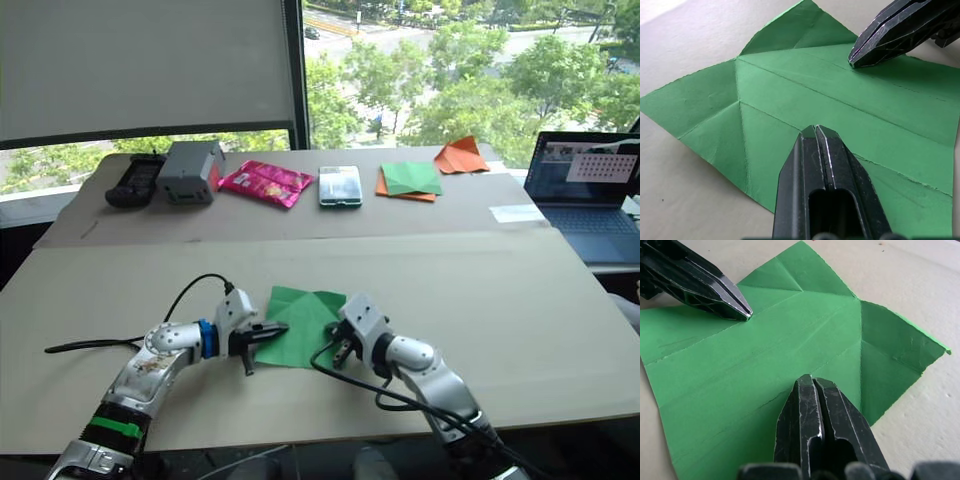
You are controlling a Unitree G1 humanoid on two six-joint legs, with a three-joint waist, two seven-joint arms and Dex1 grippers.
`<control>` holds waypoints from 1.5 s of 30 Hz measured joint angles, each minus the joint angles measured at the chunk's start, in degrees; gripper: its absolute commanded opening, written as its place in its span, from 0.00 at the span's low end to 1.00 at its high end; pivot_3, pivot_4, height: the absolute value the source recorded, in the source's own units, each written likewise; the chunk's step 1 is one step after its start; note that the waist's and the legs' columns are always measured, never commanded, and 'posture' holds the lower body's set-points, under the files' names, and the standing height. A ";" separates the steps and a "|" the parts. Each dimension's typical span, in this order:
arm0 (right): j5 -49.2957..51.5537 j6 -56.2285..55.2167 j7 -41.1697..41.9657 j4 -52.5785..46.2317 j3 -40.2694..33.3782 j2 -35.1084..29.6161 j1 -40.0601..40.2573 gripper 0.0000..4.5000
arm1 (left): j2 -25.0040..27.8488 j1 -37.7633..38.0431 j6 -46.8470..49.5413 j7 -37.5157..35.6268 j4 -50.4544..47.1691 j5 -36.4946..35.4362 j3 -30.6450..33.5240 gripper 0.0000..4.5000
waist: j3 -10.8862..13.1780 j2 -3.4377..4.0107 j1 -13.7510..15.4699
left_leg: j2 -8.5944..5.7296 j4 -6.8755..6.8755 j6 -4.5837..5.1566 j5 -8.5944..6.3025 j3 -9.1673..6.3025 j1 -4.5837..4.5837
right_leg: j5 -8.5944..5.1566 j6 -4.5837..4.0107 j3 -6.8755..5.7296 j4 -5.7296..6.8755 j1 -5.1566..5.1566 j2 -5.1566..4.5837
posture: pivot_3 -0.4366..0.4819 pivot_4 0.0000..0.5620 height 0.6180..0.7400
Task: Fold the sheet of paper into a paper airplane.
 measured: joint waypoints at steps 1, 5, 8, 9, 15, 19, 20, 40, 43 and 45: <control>-0.12 0.00 -0.06 -0.12 -0.01 0.01 0.13 0.01 | 0.00 0.27 0.39 0.34 -0.43 0.00 0.13 0.00 | -0.01 0.00 0.03 | 0.00 0.00 0.00 0.00 0.00 0.00 | 0.00 0.00 0.00 0.00 0.00 0.00 | 0.48 0.27 1.00; -0.34 0.22 -0.47 -0.97 -0.09 0.00 0.86 0.01 | -0.04 0.97 0.67 1.36 -1.39 0.14 0.04 0.00 | -0.05 0.00 0.06 | 0.00 0.00 0.00 0.00 0.00 0.00 | -0.01 -0.01 0.00 0.00 0.00 0.00 | 0.48 0.27 1.00; -0.41 0.80 -1.45 -2.05 -0.28 0.21 1.69 0.01 | -0.03 1.59 0.83 2.02 -2.17 0.21 -0.04 0.00 | -0.06 -0.01 0.04 | 0.00 0.00 0.00 0.00 0.00 0.00 | -0.01 -0.01 0.00 0.00 -0.01 0.00 | 0.48 0.27 1.00; -0.42 1.06 -1.82 -2.19 -0.55 0.67 1.94 0.07 | -0.03 1.87 0.87 2.12 -2.51 0.23 -0.04 0.00 | -0.06 -0.01 0.02 | 0.00 -0.01 0.00 0.00 0.00 0.00 | -0.01 -0.01 0.00 0.00 -0.01 0.00 | 0.48 0.27 1.00; 2.23 3.77 -5.50 -3.10 -5.89 5.73 2.85 0.50 | -0.03 2.27 0.75 2.43 -3.34 0.51 -0.54 0.00 | -0.06 0.00 0.10 | 0.00 0.00 0.00 0.00 0.01 -0.06 | -0.01 -0.01 0.00 0.00 -0.06 -0.01 | 0.48 0.27 1.00; 4.74 7.21 -7.48 -5.19 -11.10 6.37 2.08 0.57 | -0.03 2.26 0.71 2.46 -3.55 0.54 -0.96 0.00 | -0.06 0.01 0.14 | 0.00 -0.01 0.00 0.00 0.01 -0.06 | -0.01 -0.01 0.00 0.00 -0.05 -0.01 | 0.48 0.27 1.00; 4.96 8.37 -7.96 -5.19 -12.06 6.66 2.01 0.57 | -0.03 2.26 0.70 2.48 -3.60 0.55 -1.04 0.00 | -0.06 0.01 0.12 | 0.00 -0.01 0.00 0.00 0.01 -0.06 | -0.01 -0.01 0.00 0.00 -0.06 -0.01 | 0.48 0.27 1.00; 6.60 9.38 -8.73 3.89 -12.65 11.86 -2.92 0.07 | 0.06 2.56 0.89 3.01 -4.20 0.53 -1.13 0.00 | -0.06 0.05 -0.19 | 0.00 -0.01 0.00 0.00 0.02 -0.07 | -0.01 -0.01 0.01 0.09 -0.09 0.00 | 0.48 0.27 1.00; 6.53 8.60 -8.52 4.67 -12.54 11.85 -3.63 0.01 | 0.14 2.60 0.96 3.09 -4.27 0.52 -1.11 0.00 | -0.06 0.06 -0.24 | 0.00 -0.01 0.00 0.00 0.01 -0.07 | -0.01 -0.02 0.01 0.16 -0.11 0.01 | 0.48 0.27 1.00; 6.53 7.99 -8.16 4.66 -12.52 11.80 -3.95 0.01 | 0.14 2.65 1.01 3.09 -4.34 0.51 -1.11 0.00 | -0.06 0.06 -0.22 | 0.00 -0.01 0.00 0.00 0.01 -0.06 | -0.01 -0.02 0.01 0.17 -0.11 0.01 | 0.48 0.27 1.00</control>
